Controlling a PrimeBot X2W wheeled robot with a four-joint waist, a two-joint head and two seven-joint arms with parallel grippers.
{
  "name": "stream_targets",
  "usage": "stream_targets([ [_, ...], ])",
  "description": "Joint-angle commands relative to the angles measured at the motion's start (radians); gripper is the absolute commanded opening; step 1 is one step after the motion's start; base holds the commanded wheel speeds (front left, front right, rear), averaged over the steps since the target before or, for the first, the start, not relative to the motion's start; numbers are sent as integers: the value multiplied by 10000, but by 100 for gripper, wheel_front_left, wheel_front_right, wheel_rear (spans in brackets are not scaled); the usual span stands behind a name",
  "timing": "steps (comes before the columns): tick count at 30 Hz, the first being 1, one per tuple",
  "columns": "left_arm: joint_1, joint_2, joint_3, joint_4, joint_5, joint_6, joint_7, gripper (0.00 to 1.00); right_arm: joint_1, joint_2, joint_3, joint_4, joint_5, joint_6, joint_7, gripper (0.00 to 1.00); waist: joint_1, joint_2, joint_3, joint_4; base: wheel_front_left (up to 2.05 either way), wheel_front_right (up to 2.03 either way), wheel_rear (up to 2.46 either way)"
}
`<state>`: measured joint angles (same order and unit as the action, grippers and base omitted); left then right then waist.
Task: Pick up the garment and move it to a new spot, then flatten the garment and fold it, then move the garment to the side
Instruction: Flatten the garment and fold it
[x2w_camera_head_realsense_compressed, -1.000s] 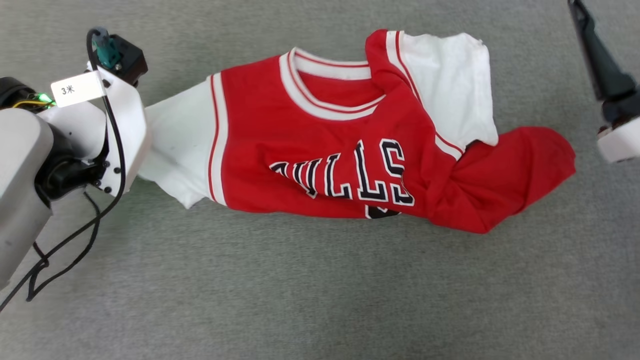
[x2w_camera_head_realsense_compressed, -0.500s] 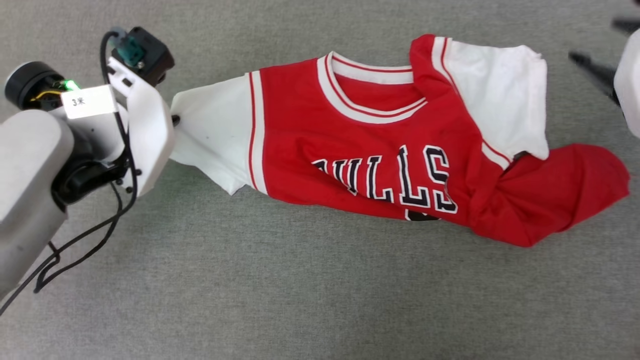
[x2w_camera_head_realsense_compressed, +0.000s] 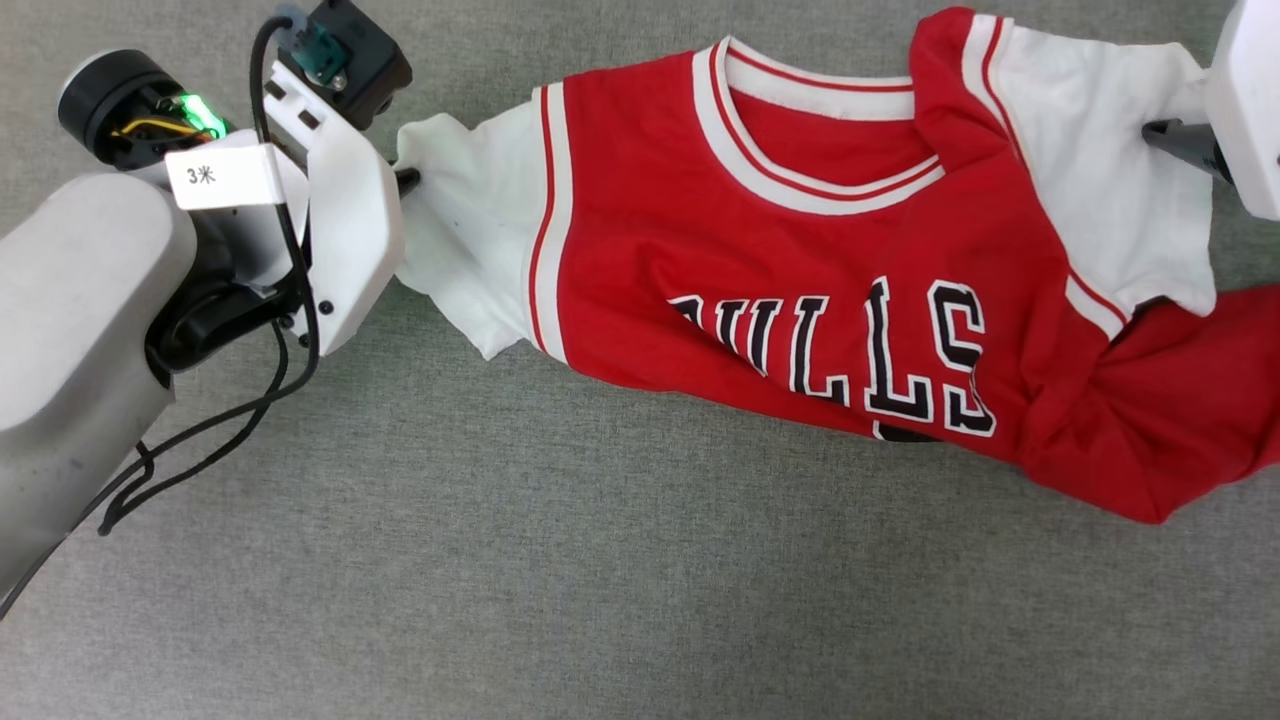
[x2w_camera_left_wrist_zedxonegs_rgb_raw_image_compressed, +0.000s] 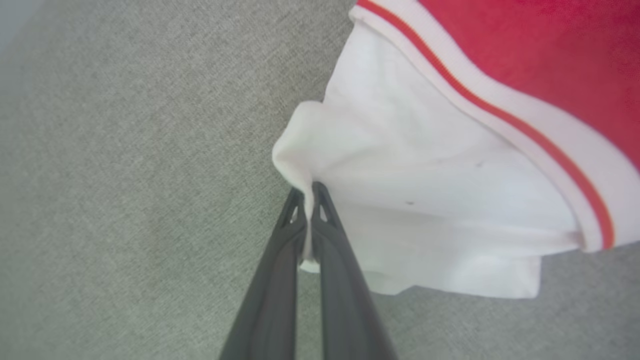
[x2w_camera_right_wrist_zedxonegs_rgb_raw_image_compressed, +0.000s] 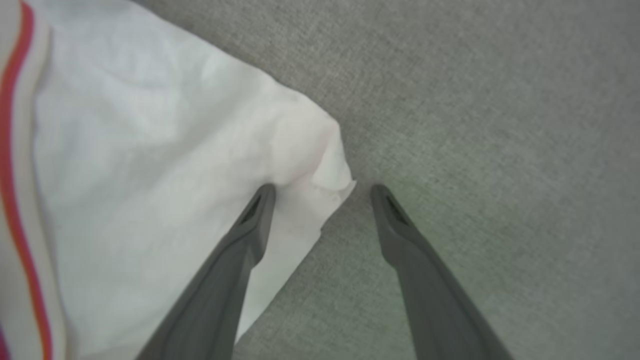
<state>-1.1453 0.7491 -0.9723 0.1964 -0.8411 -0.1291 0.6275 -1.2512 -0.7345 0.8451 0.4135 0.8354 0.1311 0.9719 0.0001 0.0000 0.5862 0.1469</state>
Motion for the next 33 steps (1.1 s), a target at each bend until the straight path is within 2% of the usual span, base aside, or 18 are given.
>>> stream_targets([
  [1,-167,25,-71,-45,9,8,-81,0,6,161,139,198,44,-5,-53,100,-1,0,185,80,0,0,0],
  [6,-352,87,-254,-21,30,8,-244,0,842,451,1095,638,348,10,-82,100,-1,0,342,90,0,0,0],
  [7,-358,87,-290,6,6,8,-265,0,954,480,1197,695,439,10,-102,96,-1,0,345,80,0,0,0],
  [8,-377,87,-325,36,-18,8,-306,0,976,482,1322,663,494,12,-204,16,-1,0,340,66,0,0,0],
  [9,-387,93,-353,83,-31,8,-336,0,934,479,1313,659,581,12,-410,0,-1,0,314,43,0,0,0],
  [18,-241,375,-261,344,-1,8,-1183,0,-88,-85,1241,173,799,-5,-2568,0,-1,0,-730,-336,0,0,0],
  [26,-81,910,-10,-17,84,100,-1905,0,44,-802,1652,-620,1125,-7,-4355,0,-1,0,-1990,-767,0,0,0],
  [33,-481,1265,377,-395,141,268,-2270,0,-379,-910,1476,-778,1037,-5,-5696,0,-1,0,-2766,-1119,0,0,0],
])
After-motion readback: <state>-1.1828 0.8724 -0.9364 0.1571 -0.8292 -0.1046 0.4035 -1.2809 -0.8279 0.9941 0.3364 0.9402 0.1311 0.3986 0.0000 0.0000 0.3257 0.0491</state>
